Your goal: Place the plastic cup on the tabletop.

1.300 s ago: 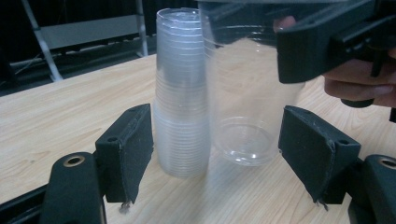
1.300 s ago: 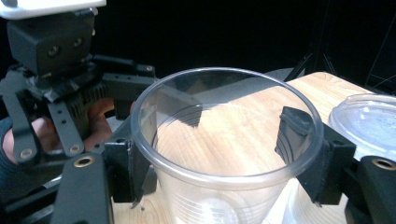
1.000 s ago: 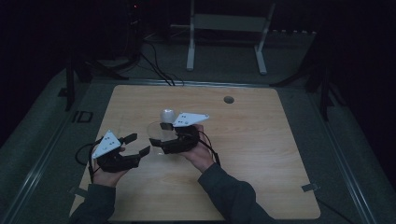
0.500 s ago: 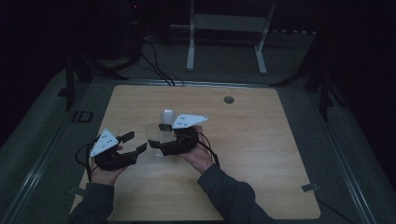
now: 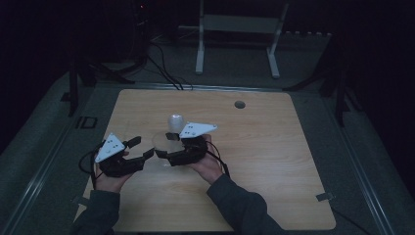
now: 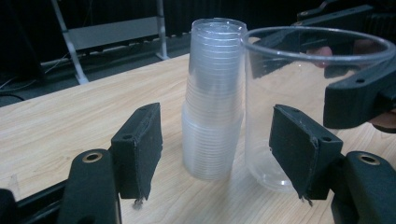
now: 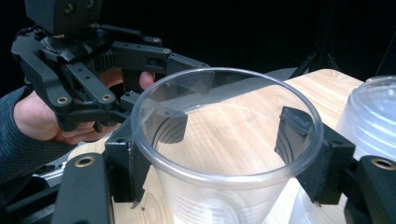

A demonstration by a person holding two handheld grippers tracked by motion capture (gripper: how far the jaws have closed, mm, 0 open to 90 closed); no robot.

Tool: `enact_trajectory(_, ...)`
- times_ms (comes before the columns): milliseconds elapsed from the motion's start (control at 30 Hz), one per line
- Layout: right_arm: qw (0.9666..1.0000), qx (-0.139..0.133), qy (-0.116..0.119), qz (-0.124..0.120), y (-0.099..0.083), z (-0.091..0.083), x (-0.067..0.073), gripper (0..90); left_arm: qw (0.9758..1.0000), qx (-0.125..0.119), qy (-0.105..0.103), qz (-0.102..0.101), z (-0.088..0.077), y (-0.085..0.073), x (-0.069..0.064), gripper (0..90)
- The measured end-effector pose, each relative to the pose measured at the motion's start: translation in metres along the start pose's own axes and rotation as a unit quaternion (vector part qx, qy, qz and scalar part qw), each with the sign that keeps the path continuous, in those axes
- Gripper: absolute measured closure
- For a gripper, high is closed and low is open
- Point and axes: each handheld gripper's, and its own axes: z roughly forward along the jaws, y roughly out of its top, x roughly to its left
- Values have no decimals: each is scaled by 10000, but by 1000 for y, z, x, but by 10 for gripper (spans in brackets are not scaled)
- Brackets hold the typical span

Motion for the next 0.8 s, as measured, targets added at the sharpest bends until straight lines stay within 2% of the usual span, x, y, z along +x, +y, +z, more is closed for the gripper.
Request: enact_trajectory(800, 10000, -5, 81, 13, -13, 3, 2, 293, 9999, -35, 89, -41, -1, 1, 4, 359)
